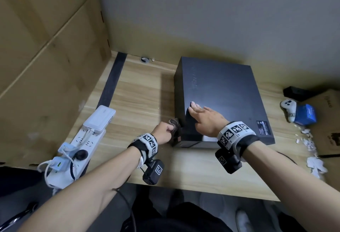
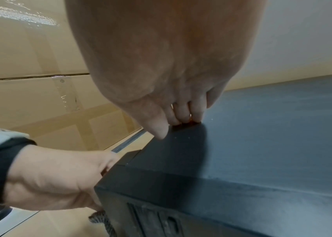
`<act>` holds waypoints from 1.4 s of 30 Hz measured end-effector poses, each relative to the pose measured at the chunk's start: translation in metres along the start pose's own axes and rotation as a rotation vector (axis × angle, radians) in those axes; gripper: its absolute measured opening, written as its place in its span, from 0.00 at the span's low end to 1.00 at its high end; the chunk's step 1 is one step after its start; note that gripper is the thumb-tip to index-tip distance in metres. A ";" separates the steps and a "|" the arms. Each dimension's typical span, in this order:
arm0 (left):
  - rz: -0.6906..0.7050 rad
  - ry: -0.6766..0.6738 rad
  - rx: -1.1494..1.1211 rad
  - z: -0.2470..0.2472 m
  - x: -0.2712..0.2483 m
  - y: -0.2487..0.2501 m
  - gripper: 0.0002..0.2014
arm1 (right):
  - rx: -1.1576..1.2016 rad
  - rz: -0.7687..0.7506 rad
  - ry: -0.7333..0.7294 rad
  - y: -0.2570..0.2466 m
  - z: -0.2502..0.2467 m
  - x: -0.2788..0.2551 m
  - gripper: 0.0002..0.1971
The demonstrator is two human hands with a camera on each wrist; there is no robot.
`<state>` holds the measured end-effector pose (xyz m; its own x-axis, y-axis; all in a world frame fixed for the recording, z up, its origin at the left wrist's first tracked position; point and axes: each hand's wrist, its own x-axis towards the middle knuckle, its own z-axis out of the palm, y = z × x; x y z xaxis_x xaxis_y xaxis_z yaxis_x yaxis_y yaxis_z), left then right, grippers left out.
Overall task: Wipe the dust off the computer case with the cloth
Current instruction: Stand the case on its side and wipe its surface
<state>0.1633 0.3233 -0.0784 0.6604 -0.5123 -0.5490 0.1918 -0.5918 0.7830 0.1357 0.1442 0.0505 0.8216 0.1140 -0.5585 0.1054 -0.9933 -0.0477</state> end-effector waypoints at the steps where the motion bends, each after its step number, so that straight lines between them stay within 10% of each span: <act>1: 0.008 0.022 -0.075 0.000 -0.006 0.003 0.15 | 0.006 -0.005 -0.002 0.001 0.000 0.000 0.39; 9: 0.043 0.290 -0.704 0.001 -0.083 0.079 0.28 | 0.440 -0.051 0.398 0.032 0.024 -0.043 0.33; 15: 0.148 0.079 -0.796 0.044 -0.110 0.144 0.18 | 1.261 -0.402 0.238 0.034 0.047 -0.109 0.23; 19: 0.095 -0.141 -0.747 0.065 -0.107 0.176 0.19 | 1.493 -0.259 0.508 0.060 0.055 -0.119 0.20; 23: 0.080 -0.092 -0.583 0.038 -0.104 0.183 0.20 | 1.300 -0.014 0.695 0.088 0.057 -0.104 0.19; 29: -0.029 0.378 -0.560 -0.020 -0.079 0.139 0.14 | 0.409 -0.269 0.349 0.063 0.069 -0.068 0.32; 37: -0.143 0.371 -0.663 -0.048 -0.024 0.100 0.14 | 0.114 -0.225 0.151 0.028 0.058 -0.027 0.55; 42: -0.126 0.368 -0.690 -0.071 0.016 0.112 0.14 | 0.106 -0.137 0.011 0.047 -0.006 0.062 0.35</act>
<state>0.2469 0.2935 0.0212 0.7783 -0.1569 -0.6080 0.6085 -0.0504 0.7919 0.1951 0.1052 0.0185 0.8100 0.2479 -0.5315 0.1574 -0.9649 -0.2103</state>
